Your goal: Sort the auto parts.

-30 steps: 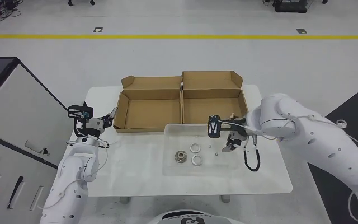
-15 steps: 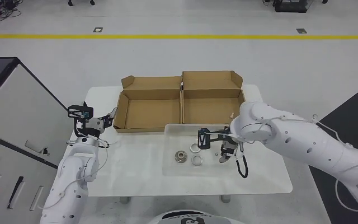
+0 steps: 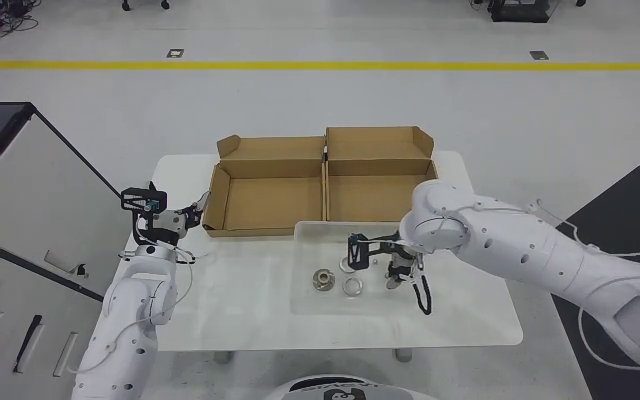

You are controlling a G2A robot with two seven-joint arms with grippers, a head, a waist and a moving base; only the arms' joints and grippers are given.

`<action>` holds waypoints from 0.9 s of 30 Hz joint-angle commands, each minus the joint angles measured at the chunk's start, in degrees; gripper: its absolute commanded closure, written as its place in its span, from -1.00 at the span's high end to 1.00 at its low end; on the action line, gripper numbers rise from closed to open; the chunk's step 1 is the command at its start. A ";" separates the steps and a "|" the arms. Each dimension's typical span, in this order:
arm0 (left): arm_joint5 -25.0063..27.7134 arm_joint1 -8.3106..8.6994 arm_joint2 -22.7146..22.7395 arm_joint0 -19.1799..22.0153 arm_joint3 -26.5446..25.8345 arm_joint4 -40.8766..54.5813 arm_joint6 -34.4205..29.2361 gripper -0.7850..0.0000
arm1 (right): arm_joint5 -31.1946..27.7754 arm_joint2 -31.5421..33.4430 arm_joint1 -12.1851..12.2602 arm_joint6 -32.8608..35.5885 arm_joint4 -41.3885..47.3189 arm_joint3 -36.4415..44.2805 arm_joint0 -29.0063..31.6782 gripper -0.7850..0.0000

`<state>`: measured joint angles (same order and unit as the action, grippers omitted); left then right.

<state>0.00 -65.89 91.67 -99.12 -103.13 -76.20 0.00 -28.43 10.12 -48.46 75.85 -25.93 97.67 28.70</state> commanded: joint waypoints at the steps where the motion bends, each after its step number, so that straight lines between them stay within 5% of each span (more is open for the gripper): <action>1: 0.00 0.00 0.00 0.00 0.00 0.00 0.00 1.00 | 0.05 -0.38 -0.34 0.05 -0.15 -0.55 0.02 -0.03; 27: 0.00 0.00 0.00 0.00 0.00 0.00 0.00 1.00 | 0.49 -0.38 -5.26 0.49 -5.40 -7.59 3.87 -0.22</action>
<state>0.00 -65.89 91.67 -99.12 -103.13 -76.20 0.00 -27.88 9.74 -53.64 76.41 -31.27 90.23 32.52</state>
